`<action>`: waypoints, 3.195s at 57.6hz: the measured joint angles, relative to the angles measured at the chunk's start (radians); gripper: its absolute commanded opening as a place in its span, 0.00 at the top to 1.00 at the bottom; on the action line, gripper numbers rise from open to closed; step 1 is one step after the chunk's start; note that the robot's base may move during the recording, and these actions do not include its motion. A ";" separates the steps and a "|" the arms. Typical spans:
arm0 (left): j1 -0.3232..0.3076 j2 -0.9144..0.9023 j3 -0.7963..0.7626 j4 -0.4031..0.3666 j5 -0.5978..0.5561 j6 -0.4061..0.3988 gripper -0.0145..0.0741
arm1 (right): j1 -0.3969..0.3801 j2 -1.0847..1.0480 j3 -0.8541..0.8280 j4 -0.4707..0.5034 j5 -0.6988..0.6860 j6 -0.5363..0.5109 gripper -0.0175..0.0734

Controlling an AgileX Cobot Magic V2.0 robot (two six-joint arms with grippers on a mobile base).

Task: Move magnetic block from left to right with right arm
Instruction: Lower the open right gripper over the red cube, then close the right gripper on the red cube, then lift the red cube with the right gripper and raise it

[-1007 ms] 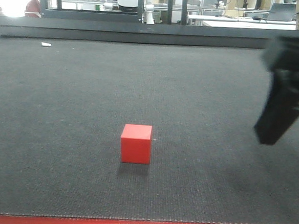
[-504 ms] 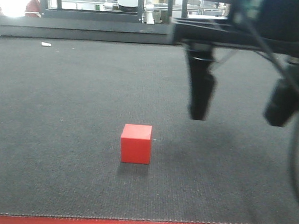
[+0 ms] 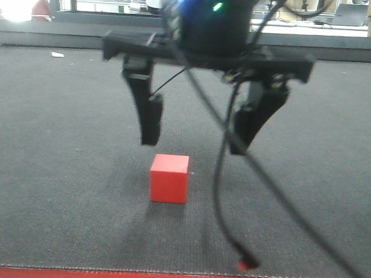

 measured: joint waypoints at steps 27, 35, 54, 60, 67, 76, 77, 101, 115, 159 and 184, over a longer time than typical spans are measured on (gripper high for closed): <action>0.000 0.000 0.000 0.000 0.000 0.000 0.98 | 0.004 0.117 -0.033 0.000 -0.027 0.001 0.11; 0.000 0.000 0.000 0.000 0.000 0.000 0.98 | 0.004 0.128 -0.033 0.000 -0.038 0.001 0.11; 0.000 0.000 0.000 0.000 0.000 0.000 0.98 | 0.004 0.128 -0.033 0.001 -0.052 0.001 0.11; 0.000 0.000 0.000 0.000 0.000 0.000 0.98 | 0.006 0.128 -0.033 0.003 -0.054 0.001 0.11; 0.000 0.000 0.000 0.000 0.000 0.000 0.98 | 0.008 0.128 -0.033 0.005 -0.054 0.001 0.11; 0.000 0.000 0.000 0.000 0.000 0.000 0.98 | 0.008 0.128 -0.033 0.007 -0.054 0.001 0.11; 0.000 0.000 0.000 0.000 0.000 0.000 0.98 | 0.008 0.128 -0.033 0.007 -0.054 0.001 0.11; 0.000 0.000 0.000 0.000 0.000 0.000 0.98 | 0.008 0.128 -0.033 0.007 -0.054 0.001 0.40; 0.000 0.000 0.000 0.000 0.000 0.000 0.98 | 0.019 0.128 -0.034 0.004 -0.054 0.002 0.50; 0.000 0.000 0.000 0.000 0.000 0.000 0.98 | -0.075 -0.351 0.203 -0.050 -0.069 -0.413 0.50; 0.000 0.000 0.000 0.000 0.000 0.000 0.98 | -0.392 -0.803 0.614 -0.045 -0.327 -0.661 0.50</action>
